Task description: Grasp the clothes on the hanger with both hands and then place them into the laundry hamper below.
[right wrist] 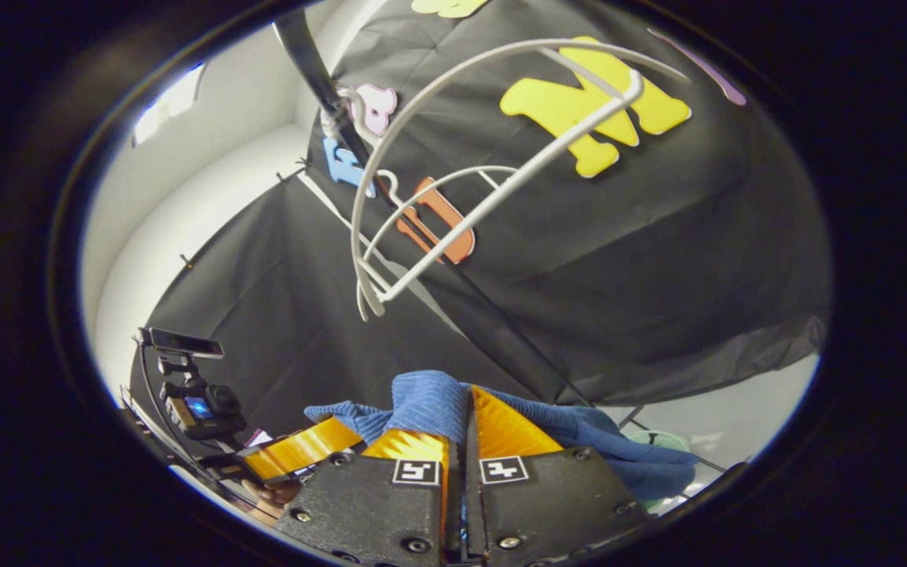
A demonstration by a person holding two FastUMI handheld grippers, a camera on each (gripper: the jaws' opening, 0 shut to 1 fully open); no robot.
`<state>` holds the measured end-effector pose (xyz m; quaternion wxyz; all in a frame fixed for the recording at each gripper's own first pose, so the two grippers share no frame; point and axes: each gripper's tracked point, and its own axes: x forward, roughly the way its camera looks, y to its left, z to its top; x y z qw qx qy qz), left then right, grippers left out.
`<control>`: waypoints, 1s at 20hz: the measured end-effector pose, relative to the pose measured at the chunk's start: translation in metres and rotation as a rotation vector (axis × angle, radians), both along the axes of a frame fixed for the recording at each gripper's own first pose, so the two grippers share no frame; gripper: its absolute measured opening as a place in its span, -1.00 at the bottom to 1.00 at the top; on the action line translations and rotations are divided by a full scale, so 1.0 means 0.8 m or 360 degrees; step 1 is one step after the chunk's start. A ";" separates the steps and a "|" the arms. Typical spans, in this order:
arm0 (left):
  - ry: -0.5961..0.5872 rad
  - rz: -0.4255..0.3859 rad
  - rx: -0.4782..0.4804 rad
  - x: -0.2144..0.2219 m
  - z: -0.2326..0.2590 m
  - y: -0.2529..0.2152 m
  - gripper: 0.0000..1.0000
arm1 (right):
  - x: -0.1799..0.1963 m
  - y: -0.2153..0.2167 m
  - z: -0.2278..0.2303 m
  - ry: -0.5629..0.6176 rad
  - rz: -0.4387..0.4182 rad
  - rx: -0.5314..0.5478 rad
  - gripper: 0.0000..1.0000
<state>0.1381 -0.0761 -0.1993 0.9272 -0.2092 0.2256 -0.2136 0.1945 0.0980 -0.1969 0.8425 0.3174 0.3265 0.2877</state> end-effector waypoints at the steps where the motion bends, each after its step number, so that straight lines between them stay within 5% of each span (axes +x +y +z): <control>1: 0.0026 0.0002 0.0002 0.000 -0.011 -0.001 -0.87 | 0.003 0.006 -0.011 0.0033 0.0006 -0.0001 -0.89; 14: 0.0585 0.0157 0.0175 -0.033 -0.221 0.051 -0.98 | 0.003 0.041 -0.243 0.0561 0.0038 -0.0285 -0.88; 20: 0.0961 0.0279 0.0472 -0.058 -0.307 0.078 -0.96 | -0.018 0.009 -0.301 0.0716 0.0122 -0.0741 -0.72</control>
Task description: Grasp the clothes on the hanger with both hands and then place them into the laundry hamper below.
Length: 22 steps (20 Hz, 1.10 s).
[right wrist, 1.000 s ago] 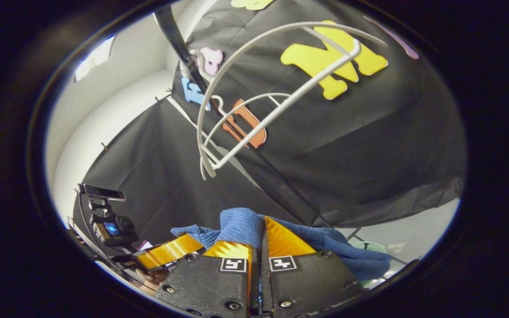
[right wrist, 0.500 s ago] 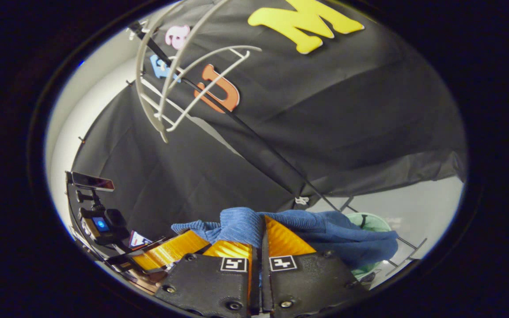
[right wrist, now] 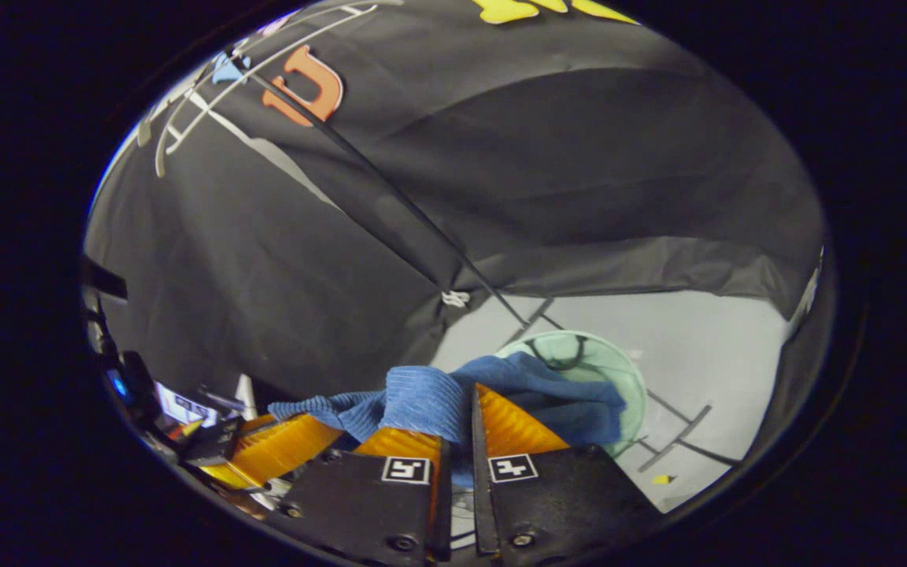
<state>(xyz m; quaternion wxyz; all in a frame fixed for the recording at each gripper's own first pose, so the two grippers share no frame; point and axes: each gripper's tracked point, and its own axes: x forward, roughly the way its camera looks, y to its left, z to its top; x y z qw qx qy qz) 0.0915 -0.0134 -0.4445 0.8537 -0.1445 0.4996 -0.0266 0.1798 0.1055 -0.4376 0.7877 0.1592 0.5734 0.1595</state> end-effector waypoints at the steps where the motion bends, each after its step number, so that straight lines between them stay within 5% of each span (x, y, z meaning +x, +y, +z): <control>1: 0.0065 0.0005 0.0039 -0.006 -0.013 0.003 -0.93 | -0.005 -0.006 -0.006 0.0030 0.0045 -0.0039 -0.63; 4: 0.0177 -0.0008 -0.0005 -0.021 -0.036 -0.012 -0.65 | -0.012 -0.014 -0.017 0.0060 0.0120 -0.0103 -0.31; 5: 0.0186 -0.0012 -0.0015 -0.022 -0.036 -0.015 -0.29 | -0.009 -0.019 -0.014 0.0039 0.0138 -0.0131 -0.17; 6: 0.0181 -0.0017 -0.0005 -0.021 -0.035 -0.014 -0.51 | -0.008 -0.022 -0.013 0.0011 0.0153 -0.0162 -0.17; 7: 0.0181 -0.0020 0.0007 -0.024 -0.032 -0.011 0.24 | -0.005 -0.027 -0.009 -0.0019 0.0164 -0.0192 -0.03; 9: 0.0179 -0.0013 0.0037 -0.034 -0.034 -0.004 0.31 | -0.001 -0.032 0.004 -0.0071 0.0165 -0.0236 0.17; 13: 0.0126 0.0041 0.0118 -0.035 -0.002 0.016 1.00 | 0.008 -0.052 0.037 -0.0243 0.0113 -0.0322 0.53; 22: -0.0436 0.0172 0.0360 -0.016 0.204 0.089 0.89 | -0.001 -0.040 0.207 -0.0907 0.0015 -0.0429 0.55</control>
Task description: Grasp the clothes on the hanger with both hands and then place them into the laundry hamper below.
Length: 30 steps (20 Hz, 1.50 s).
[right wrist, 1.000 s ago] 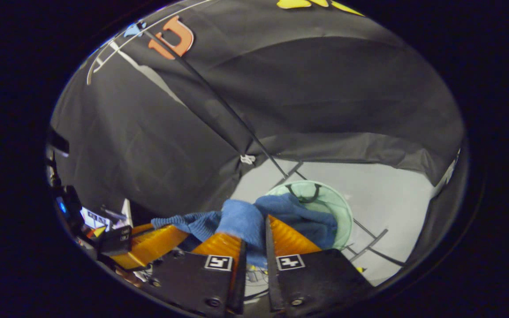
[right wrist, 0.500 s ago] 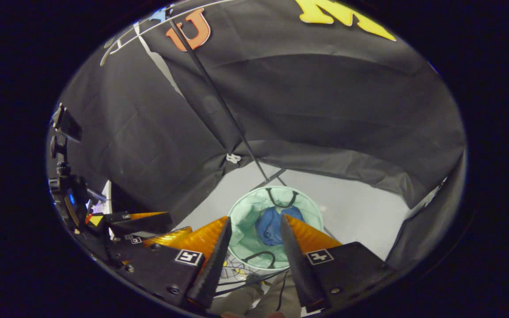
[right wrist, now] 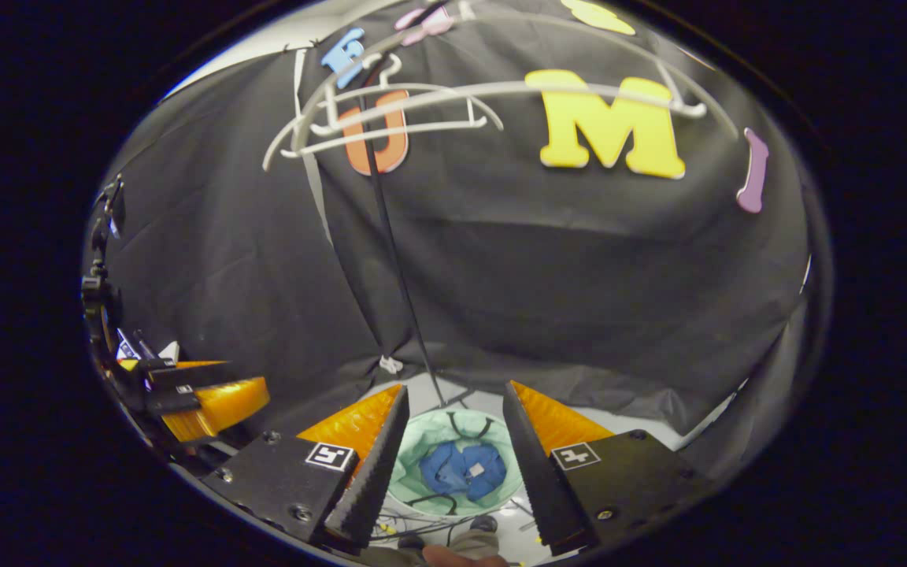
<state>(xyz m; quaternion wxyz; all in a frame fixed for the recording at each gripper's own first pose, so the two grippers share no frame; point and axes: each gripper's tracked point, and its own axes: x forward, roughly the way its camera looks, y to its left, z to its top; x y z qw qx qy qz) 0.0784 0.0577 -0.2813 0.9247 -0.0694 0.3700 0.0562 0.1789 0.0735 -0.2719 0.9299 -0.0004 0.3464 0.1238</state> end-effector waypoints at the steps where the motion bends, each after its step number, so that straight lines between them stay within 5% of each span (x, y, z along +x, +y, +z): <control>1: -0.0084 0.0008 0.0011 -0.001 0.027 0.006 0.89 | -0.004 0.003 0.027 -0.0085 -0.0004 0.0004 0.55; 9: -0.0622 0.0000 0.0025 -0.055 0.195 0.020 1.00 | -0.115 0.011 0.248 -0.0713 -0.0132 0.0066 0.55; 13: -0.0804 -0.0008 0.0105 -0.087 0.280 0.033 1.00 | -0.167 -0.024 0.301 -0.0884 -0.0248 0.0029 0.97; 19: -0.1040 -0.0052 0.0173 -0.120 0.363 0.027 1.00 | -0.220 -0.069 0.370 -0.1116 -0.0326 0.0012 0.99; 30: -0.1282 -0.0128 0.0200 -0.179 0.437 -0.095 1.00 | -0.317 -0.213 0.435 -0.1320 -0.0347 -0.0021 0.89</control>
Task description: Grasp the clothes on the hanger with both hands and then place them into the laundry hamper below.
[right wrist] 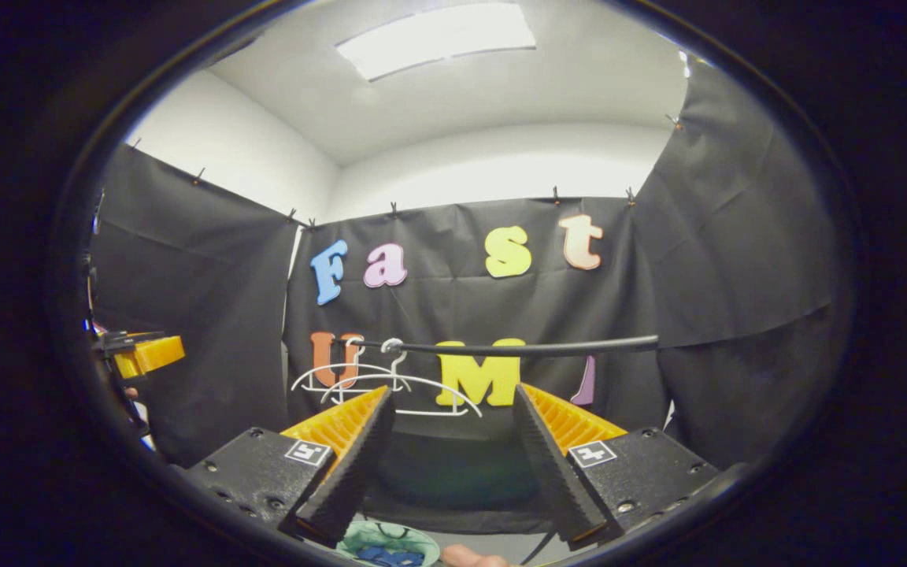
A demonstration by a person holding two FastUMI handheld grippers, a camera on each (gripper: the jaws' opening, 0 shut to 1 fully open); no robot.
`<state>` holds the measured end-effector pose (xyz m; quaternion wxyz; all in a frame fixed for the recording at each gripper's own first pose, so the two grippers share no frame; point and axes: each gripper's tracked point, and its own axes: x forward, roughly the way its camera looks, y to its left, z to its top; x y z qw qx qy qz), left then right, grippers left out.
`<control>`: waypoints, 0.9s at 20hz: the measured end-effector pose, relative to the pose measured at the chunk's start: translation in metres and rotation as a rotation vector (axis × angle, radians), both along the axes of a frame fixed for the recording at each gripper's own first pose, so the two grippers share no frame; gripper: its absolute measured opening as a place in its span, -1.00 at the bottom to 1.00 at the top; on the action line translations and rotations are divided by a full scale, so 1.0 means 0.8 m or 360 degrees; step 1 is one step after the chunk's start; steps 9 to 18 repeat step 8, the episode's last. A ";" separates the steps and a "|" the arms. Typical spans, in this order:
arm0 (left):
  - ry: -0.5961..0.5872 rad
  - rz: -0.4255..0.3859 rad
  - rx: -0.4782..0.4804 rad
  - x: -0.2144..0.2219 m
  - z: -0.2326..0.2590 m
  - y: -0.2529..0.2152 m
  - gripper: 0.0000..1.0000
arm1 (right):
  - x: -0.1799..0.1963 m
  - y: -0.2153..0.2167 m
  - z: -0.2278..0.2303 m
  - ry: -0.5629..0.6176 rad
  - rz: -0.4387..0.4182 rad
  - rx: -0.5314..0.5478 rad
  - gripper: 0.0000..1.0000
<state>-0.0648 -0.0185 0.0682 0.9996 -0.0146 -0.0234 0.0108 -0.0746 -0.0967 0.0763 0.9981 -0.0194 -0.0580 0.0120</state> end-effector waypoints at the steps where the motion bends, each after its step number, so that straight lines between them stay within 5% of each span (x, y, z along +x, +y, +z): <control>1: -0.0003 -0.0004 0.0004 -0.003 0.001 -0.006 1.00 | -0.007 -0.005 0.005 -0.0019 -0.0004 -0.0005 0.97; 8: -0.0024 -0.0119 -0.0038 -0.014 0.018 -0.031 1.00 | -0.034 -0.008 0.014 -0.0044 0.0005 0.0014 0.89; 18: -0.0024 -0.0119 -0.0038 -0.014 0.018 -0.031 1.00 | -0.034 -0.008 0.014 -0.0044 0.0005 0.0014 0.89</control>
